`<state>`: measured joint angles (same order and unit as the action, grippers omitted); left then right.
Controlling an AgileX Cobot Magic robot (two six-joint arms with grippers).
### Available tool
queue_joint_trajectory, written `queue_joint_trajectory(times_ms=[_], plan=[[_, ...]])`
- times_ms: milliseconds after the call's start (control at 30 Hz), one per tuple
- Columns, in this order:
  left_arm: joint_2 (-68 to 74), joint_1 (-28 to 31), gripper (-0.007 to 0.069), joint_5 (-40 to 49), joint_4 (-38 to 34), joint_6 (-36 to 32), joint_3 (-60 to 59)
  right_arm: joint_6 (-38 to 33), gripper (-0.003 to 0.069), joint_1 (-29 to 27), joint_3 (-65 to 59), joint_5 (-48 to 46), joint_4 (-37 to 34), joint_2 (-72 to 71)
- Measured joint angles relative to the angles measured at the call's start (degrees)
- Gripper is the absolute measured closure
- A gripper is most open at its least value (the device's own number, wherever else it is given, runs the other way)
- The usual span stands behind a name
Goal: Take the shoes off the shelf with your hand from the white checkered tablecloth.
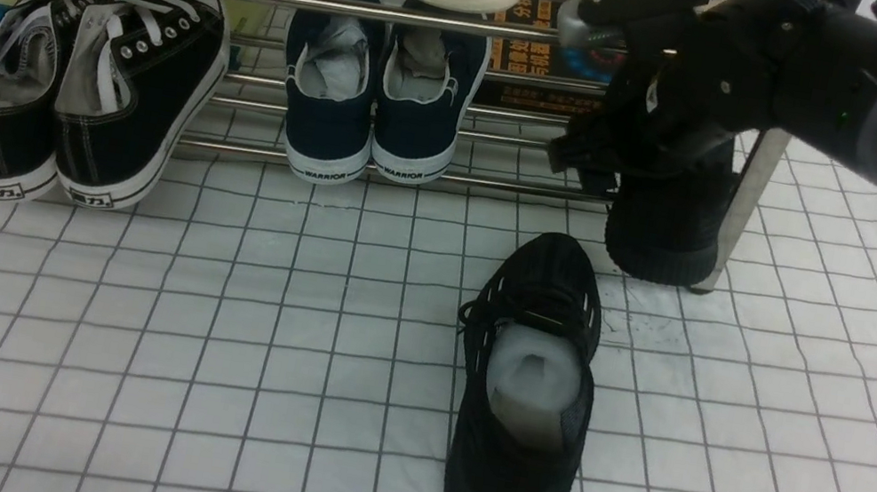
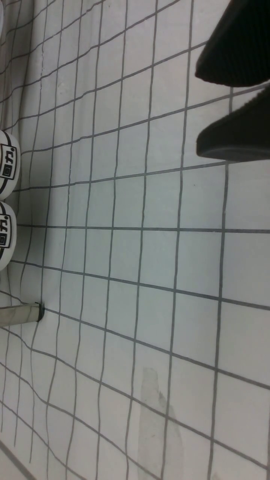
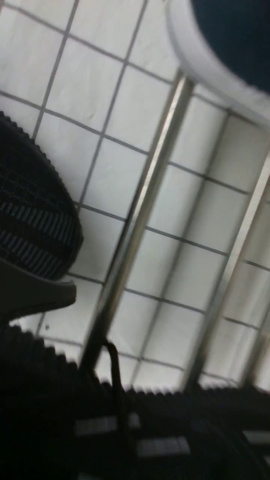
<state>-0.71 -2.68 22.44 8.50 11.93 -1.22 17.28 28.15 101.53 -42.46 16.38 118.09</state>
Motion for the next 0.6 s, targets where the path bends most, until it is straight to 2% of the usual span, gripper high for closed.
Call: queue_joint_trajectory(times_ms=[100,133,200,267,333,400,600], plan=[[0.00,0.00,0.0385,0.00,0.00,0.00,0.00,0.06,0.0193,0.00,0.00,0.12,-0.07,1.57],[0.00,0.00,0.0385,0.00,0.00,0.00,0.00,0.06,0.0237,0.00,0.00,0.12,-0.07,1.87],[0.00,0.00,0.0385,0.00,0.00,0.00,0.00,0.06,0.0359,0.00,0.00,-0.35,0.19,1.94],[0.00,0.00,0.0385,0.00,0.00,0.00,0.00,0.06,0.0519,-0.07,0.22,-1.79,0.36,1.75],[0.00,0.00,0.0385,0.00,0.00,0.00,0.00,0.26,0.0617,0.04,0.41,-4.05,-0.70,0.83],[0.00,0.00,0.0385,0.00,0.00,0.00,0.00,0.05,0.0638,0.74,0.30,-7.75,-2.51,-0.68],[0.00,0.00,0.0385,0.00,0.00,0.00,0.00,-0.44,0.0638,4.89,0.31,-19.88,-4.74,-7.89]])
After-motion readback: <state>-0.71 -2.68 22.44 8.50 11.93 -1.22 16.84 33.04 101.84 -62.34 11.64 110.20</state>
